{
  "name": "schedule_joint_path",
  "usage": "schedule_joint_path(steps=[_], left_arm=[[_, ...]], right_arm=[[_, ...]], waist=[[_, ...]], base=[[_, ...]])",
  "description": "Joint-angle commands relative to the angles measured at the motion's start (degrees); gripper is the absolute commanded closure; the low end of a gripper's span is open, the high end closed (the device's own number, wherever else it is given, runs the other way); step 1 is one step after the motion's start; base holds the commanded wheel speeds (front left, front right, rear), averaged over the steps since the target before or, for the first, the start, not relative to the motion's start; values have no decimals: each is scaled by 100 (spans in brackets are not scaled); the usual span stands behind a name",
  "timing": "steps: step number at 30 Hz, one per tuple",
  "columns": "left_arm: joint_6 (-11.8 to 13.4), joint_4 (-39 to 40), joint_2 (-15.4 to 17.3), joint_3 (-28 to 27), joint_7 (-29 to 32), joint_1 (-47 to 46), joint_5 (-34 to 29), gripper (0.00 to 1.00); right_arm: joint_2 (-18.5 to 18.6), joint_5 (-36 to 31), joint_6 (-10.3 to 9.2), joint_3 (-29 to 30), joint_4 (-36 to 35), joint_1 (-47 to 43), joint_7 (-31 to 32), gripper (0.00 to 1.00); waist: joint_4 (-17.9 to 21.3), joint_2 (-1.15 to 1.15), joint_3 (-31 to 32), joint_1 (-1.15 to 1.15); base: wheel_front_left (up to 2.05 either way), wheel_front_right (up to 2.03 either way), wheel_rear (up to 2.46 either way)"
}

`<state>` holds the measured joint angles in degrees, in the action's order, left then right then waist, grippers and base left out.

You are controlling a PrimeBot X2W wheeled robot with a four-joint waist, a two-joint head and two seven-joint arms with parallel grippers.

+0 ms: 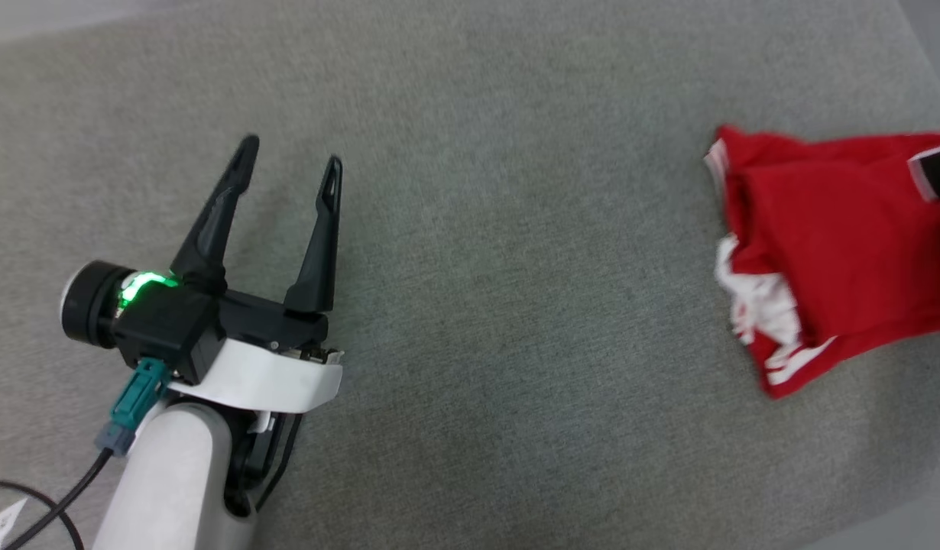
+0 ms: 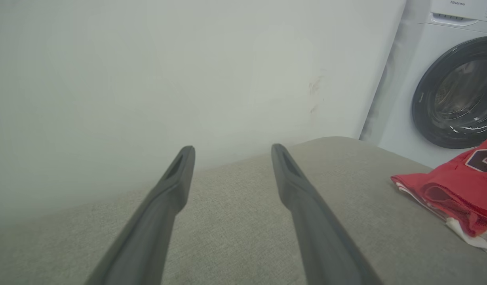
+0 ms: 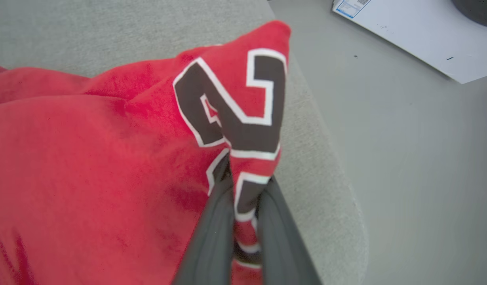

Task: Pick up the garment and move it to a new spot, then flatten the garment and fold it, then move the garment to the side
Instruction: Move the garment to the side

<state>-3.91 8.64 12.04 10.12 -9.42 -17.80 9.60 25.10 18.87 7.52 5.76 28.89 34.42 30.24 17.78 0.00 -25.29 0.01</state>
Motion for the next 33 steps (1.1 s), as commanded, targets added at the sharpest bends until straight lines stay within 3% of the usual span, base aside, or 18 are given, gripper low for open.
schedule_joint_path(steps=[1,7,12,13,14,15,16,23,33], left_arm=[[-20,60,43,4,24,-105,-46,0],[-68,341,168,101,227,-358,-97,0],[-61,474,254,93,326,-399,-115,0],[-59,490,267,90,330,-406,-108,0],[-51,498,270,93,341,-407,-105,0],[-43,497,271,101,340,-402,-105,0],[-39,491,273,106,343,-398,-97,0],[22,274,246,76,217,-191,8,0],[286,-294,50,-96,-139,430,285,0]], right_arm=[[71,-90,-5,110,86,192,-116,100],[230,-704,-6,788,608,787,-838,100],[23,-893,-5,1010,1022,1028,-1226,100],[-3,-957,-5,1044,1100,1064,-1319,96],[-36,-1024,-5,1085,1187,1086,-1414,79],[-80,-1071,-5,1164,1293,1106,-1500,35],[-91,-1176,-5,1216,1377,1123,-1589,0],[-162,-1796,-5,1618,1534,1069,-2378,0],[-384,-1580,-5,989,764,65,-3099,0]], waist=[[124,0,-474,-1],[6,0,-858,-1],[-71,0,-1019,-1],[-84,0,-1039,-1],[-95,0,-1050,-1],[-106,0,-1052,-1],[-114,0,-1049,-1],[-113,0,-676,-1],[-192,0,472,-1]], base=[[0,0,0],[0,0,0],[0,0,0],[0,0,0],[0,0,0],[0,0,0],[0,0,0],[0,0,0],[0,0,0]])
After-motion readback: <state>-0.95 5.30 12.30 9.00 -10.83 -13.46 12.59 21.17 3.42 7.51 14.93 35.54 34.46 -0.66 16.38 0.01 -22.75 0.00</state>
